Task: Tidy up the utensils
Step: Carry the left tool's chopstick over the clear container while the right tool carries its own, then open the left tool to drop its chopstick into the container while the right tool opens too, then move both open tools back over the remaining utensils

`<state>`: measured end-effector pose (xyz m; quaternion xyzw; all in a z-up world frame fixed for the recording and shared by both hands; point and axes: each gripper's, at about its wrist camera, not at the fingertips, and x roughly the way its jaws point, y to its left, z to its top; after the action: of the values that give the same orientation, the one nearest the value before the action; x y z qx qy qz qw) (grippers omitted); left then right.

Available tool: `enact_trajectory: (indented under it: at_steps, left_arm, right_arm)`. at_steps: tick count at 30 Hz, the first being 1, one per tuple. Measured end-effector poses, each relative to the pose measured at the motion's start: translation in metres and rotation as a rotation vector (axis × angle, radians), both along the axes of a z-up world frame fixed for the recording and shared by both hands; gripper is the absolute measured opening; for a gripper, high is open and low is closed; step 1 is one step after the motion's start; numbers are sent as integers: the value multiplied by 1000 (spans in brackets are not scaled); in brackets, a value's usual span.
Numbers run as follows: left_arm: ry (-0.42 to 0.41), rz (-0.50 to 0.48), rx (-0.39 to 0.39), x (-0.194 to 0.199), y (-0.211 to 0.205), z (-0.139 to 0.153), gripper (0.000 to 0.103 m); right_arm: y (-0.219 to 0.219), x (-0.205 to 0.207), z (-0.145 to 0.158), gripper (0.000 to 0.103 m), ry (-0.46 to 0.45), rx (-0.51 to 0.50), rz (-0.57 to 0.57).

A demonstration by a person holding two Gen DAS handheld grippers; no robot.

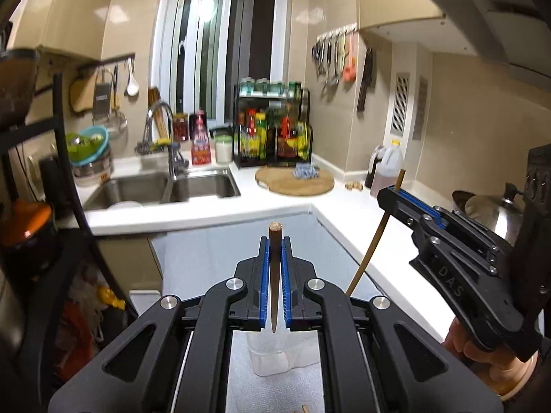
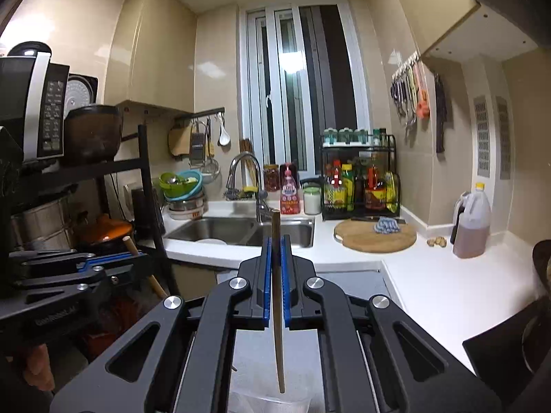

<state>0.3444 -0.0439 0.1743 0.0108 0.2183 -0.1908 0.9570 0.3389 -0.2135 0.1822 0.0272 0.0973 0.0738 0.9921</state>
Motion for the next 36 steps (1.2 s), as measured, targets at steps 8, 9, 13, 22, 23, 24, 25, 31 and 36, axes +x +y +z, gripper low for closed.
enact_trajectory:
  at_steps: [8, 9, 13, 22, 23, 24, 25, 31, 36]
  left_arm:
    - [66, 10, 16, 14, -2, -36, 6]
    - [71, 9, 17, 13, -3, -39, 6]
    - [63, 37, 33, 10, -3, -44, 21]
    - [15, 181, 38, -23, 23, -41, 90]
    - [14, 185, 42, -27, 24, -42, 90]
    - [15, 191, 48, -33, 25, -43, 92]
    - [15, 199, 50, -41, 25, -45, 92]
    - [23, 214, 23, -86, 31, -58, 93]
    - [43, 228, 18, -123, 34, -71, 93]
  right_arm:
    - [-4, 8, -34, 6, 58, 15, -13]
    - [-4, 9, -39, 6, 72, 23, -16]
    - [-8, 10, -51, 24, 118, 57, -24]
    - [-12, -39, -54, 73, 99, 66, -83]
    - [-12, -45, -54, 76, 103, 63, -88]
    - [-10, -52, -55, 81, 109, 60, -94]
    - [-9, -60, -56, 85, 115, 60, -97]
    - [1, -108, -69, 93, 135, 39, -103]
    - [12, -152, -83, 95, 131, -4, -100]
